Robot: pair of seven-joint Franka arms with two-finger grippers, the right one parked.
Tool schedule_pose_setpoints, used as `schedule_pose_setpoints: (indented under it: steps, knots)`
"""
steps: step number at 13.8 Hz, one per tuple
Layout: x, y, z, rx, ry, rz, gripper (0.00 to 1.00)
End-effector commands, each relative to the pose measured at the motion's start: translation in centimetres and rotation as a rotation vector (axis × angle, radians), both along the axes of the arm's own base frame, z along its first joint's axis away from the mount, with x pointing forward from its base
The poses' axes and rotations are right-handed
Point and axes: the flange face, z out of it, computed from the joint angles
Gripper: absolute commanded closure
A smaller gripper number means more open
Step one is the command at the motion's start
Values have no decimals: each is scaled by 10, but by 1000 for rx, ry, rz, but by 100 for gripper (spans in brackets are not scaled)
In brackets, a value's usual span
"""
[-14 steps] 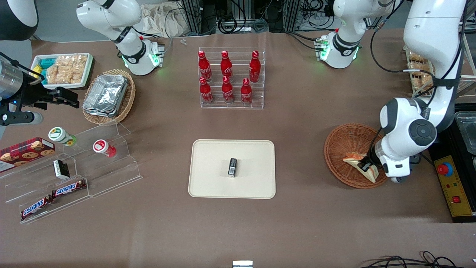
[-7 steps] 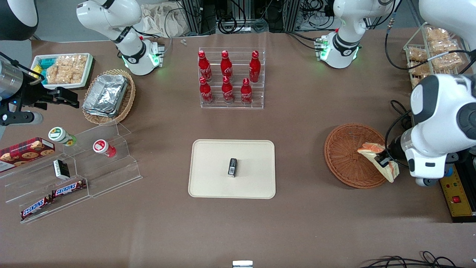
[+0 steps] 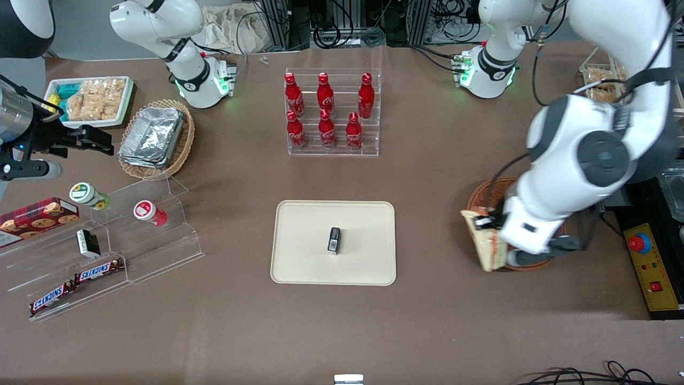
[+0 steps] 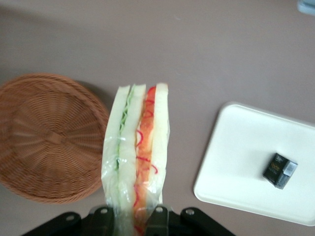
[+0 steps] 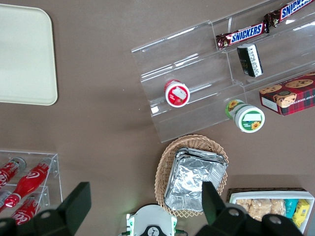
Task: Place sandwich from basket to tray
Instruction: 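Lift the sandwich and carry it toward the cream tray, then lower the sandwich onto the tray beside the black object and release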
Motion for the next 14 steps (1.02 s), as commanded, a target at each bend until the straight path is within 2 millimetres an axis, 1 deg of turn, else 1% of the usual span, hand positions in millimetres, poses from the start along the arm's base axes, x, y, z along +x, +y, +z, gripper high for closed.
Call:
schedule_pose_setpoints:
  steps: [1, 2, 4, 5, 7, 8, 9, 10, 11, 12, 14]
  knots:
    - [5, -60, -39, -14, 33, -71, 100]
    - [2, -76, -57, -17, 48, -91, 100]
    - [2, -118, -95, -56, -5, -130, 100]
    - [4, -131, -111, -59, -42, -137, 100]
    - [8, -140, -149, -57, -50, -144, 100]
    - [3, -152, -165, -62, -48, -161, 100]
    - [2, -158, -181, -66, -49, -169, 100]
    - [5, -161, -191, -74, -69, -171, 100]
    - [3, -172, -195, -86, -82, -172, 100]
    - [0, -181, -206, -83, -75, -181, 100]
    - [-3, -186, -223, -48, -79, -205, 100]
